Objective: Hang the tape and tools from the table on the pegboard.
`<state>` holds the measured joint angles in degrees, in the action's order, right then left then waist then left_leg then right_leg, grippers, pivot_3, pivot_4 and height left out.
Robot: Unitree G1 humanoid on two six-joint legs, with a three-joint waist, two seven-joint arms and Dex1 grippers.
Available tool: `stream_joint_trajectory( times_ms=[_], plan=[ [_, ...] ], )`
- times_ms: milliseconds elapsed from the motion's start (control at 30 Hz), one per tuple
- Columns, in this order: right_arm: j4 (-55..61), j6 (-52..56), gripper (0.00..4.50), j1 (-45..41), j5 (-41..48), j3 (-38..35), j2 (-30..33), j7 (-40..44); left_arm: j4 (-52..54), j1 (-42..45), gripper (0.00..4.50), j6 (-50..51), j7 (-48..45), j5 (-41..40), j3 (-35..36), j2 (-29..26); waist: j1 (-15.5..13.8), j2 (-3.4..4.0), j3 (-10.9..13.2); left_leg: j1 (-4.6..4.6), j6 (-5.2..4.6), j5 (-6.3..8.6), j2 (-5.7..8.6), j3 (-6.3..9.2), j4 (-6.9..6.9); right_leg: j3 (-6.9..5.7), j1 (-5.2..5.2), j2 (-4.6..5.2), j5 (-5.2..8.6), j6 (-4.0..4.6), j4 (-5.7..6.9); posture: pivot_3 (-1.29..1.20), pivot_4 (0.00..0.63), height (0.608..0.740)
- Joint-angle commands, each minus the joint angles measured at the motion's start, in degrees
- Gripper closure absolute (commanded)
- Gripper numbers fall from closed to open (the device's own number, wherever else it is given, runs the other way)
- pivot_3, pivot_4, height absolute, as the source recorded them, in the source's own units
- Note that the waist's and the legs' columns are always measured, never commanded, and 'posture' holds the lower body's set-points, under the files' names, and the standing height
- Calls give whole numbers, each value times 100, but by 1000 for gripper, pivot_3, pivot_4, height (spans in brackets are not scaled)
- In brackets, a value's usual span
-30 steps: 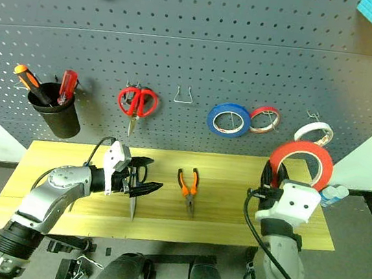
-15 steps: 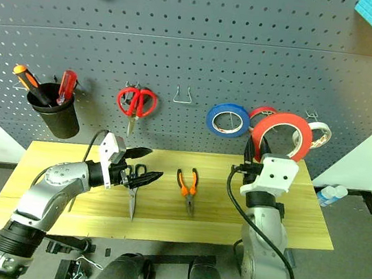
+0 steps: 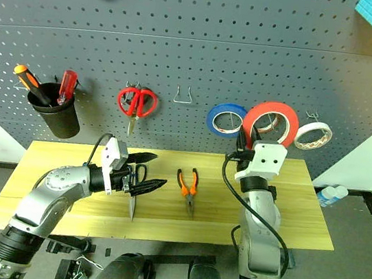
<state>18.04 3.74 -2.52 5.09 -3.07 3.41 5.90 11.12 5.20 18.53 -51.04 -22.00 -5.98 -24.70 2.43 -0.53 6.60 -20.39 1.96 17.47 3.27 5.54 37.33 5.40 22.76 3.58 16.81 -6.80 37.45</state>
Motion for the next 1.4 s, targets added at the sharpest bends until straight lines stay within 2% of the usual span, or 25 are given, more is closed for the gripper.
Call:
stream_joint_trajectory(
  times_ms=[33,667,1033,1400],
  plan=[
    [-30,-151,3820,-206,164,-108,28,50,260,7,0,10,-36,-110,13,-48,1,0,0,0,0,0,0,0,0,0,0,0,0,0,0,6,87,724],
    [-823,27,3820,-598,733,-399,91,279,443,-47,0,160,17,-177,58,-168,-9,0,1,0,0,0,0,0,-1,0,1,0,0,0,2,29,95,724],
    [-1150,-46,3820,-778,789,-461,82,322,533,-65,0,239,63,-213,86,-205,-11,2,2,0,0,0,0,0,-1,1,1,-1,0,0,2,41,106,724],
    [-2018,-406,3820,-1192,761,-503,100,409,673,-88,0,348,133,-294,117,-258,-15,8,11,0,-1,0,0,1,-3,0,1,-1,0,0,2,53,112,724]
  ],
)
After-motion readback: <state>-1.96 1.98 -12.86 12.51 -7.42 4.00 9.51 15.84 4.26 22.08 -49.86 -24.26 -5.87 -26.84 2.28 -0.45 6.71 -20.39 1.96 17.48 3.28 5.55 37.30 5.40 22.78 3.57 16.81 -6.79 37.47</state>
